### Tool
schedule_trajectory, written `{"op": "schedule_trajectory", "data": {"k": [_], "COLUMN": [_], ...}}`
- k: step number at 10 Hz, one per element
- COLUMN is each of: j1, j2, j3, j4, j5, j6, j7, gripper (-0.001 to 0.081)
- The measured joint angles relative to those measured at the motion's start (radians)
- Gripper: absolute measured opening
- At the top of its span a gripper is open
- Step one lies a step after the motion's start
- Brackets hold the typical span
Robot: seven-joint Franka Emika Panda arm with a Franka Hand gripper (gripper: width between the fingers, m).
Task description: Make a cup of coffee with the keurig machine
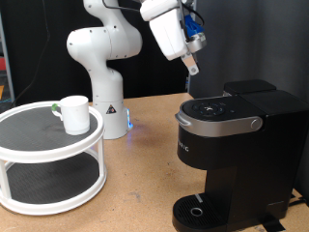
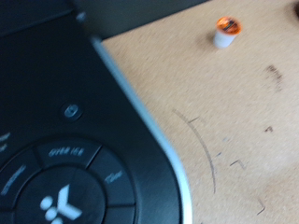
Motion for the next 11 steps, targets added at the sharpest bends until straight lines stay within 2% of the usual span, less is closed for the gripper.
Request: {"op": "schedule_trajectory", "data": {"k": [1, 3, 7, 9, 10, 11], "j1": [0.008, 0.012, 0.008, 0.008, 0.008, 0.006], "j2": [-0.012, -0.067, -0.204, -0.202, -0.209, -0.226], "j3": [-0.004, -0.029, -0.107, -0.11, -0.127, -0.158], "j4": [-0.025, -0.077, -0.143, -0.146, -0.148, -0.149], "j5": [0.06, 0.133, 0.145, 0.149, 0.15, 0.15], "j6": [0.043, 0.034, -0.147, -0.145, -0.183, -0.253], "j7": [-0.026, -0.095, -0.187, -0.194, -0.213, -0.247], "gripper": [0.0002, 0.0002, 0.0002, 0.0002, 0.0002, 0.0002]}}
